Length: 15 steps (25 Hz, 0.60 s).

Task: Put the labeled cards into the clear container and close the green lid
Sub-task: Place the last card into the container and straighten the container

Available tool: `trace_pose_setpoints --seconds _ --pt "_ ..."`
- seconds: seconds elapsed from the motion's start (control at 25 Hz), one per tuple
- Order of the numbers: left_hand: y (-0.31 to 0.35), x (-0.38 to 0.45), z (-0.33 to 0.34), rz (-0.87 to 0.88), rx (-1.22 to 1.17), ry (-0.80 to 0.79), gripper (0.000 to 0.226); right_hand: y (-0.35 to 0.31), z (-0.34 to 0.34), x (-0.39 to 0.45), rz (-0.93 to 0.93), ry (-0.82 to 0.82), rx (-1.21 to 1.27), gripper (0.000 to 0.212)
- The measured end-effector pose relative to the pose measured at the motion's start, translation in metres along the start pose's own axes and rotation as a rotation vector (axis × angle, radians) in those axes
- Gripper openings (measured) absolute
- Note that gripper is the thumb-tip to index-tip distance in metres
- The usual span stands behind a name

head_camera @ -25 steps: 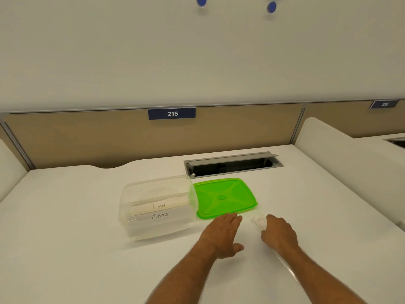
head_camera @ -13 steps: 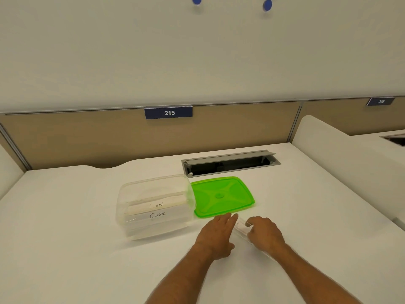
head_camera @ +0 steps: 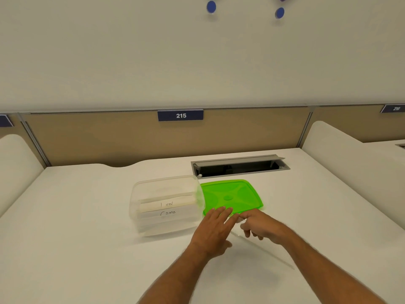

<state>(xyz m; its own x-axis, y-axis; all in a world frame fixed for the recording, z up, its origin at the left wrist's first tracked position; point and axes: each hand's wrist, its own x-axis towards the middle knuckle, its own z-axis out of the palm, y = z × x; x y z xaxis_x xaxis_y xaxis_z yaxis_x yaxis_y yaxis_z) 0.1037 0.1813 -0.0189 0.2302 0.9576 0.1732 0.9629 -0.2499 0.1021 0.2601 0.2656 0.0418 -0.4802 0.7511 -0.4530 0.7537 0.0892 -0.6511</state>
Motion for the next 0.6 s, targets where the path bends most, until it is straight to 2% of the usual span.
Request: trace_pose_setpoints --seconds 0.12,0.28,0.44,0.6 --pt "-0.005 -0.006 0.0 0.054 -0.004 0.052 0.092 -0.006 0.002 -0.003 -0.05 -0.053 0.032 0.027" --pt "-0.01 -0.014 -0.014 0.061 -0.016 0.127 0.074 -0.016 0.006 -0.004 -0.073 -0.095 0.073 0.024" --pt "-0.012 -0.022 -0.036 -0.035 -0.036 0.028 0.068 -0.025 0.007 -0.006 -0.114 -0.112 0.029 0.025" --pt "-0.015 -0.031 -0.053 -0.149 -0.05 -0.086 0.058 -0.03 0.0 -0.014 -0.147 -0.237 -0.043 0.049"
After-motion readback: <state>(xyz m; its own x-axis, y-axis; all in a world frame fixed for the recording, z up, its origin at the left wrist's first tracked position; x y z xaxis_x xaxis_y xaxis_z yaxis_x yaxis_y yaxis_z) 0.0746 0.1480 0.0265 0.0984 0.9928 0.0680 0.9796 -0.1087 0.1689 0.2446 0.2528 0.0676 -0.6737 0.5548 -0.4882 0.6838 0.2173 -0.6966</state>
